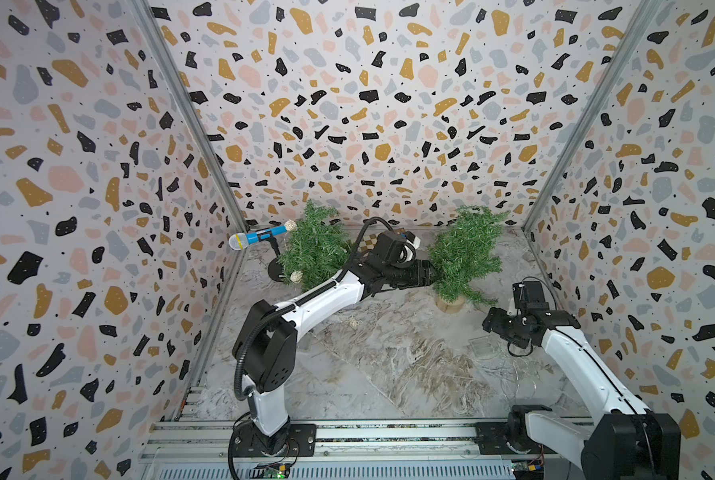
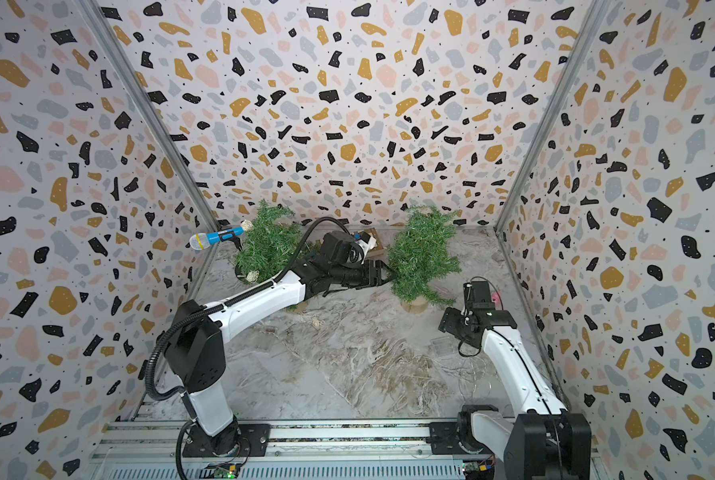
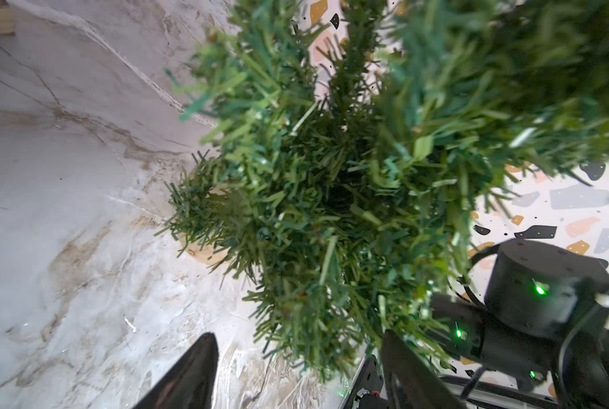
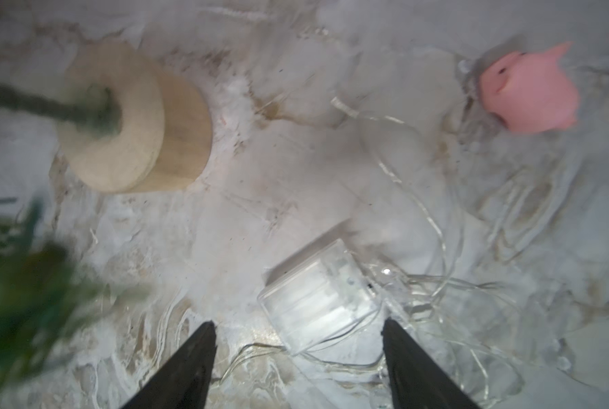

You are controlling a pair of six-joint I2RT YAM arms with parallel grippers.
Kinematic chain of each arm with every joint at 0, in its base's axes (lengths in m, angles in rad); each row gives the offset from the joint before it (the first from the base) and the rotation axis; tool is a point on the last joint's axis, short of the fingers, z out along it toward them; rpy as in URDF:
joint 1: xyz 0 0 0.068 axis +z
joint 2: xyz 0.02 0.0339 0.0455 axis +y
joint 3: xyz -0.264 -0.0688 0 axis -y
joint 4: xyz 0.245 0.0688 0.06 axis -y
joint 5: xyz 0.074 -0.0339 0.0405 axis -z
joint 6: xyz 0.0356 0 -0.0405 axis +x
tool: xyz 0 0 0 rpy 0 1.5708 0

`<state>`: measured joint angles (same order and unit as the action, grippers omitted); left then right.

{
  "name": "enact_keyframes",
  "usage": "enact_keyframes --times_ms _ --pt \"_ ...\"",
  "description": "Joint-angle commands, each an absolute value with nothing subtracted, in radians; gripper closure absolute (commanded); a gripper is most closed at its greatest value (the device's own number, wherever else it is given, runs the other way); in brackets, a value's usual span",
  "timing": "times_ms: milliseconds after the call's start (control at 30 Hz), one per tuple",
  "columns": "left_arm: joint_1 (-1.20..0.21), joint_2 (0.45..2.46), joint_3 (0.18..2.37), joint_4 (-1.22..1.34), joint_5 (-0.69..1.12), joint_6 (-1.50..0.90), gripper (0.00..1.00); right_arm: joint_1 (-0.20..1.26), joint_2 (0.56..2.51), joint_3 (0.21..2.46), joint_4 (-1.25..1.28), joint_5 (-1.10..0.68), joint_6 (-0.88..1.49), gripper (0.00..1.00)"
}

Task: Wrap string light around the christmas tree
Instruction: Adjust the Christmas tree at the center of the board, then pick up the light string from the center of the board.

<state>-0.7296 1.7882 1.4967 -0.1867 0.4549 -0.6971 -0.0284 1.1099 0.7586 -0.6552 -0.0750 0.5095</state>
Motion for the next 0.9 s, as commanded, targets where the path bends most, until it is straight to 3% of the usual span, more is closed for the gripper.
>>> enact_keyframes --times_ms 0,267,433,633,867 --pt "-0.735 1.727 1.464 -0.234 0.451 -0.637 0.28 -0.141 1.121 0.748 -0.632 -0.105 0.508 0.23" --pt "-0.742 1.683 1.425 -0.334 0.492 -0.521 0.29 -0.218 1.286 0.74 -0.547 -0.027 0.53 0.21" --pt "-0.741 1.648 1.419 -0.408 0.466 -0.444 0.29 -0.226 1.193 0.69 -0.614 0.058 0.595 0.2" --pt "-0.741 1.641 1.421 -0.381 0.511 -0.466 0.29 -0.254 1.22 0.723 -0.72 0.076 0.639 0.2" --pt "-0.741 1.628 1.405 -0.34 0.514 -0.482 0.29 -0.259 1.155 0.663 -0.723 -0.001 0.699 0.26"
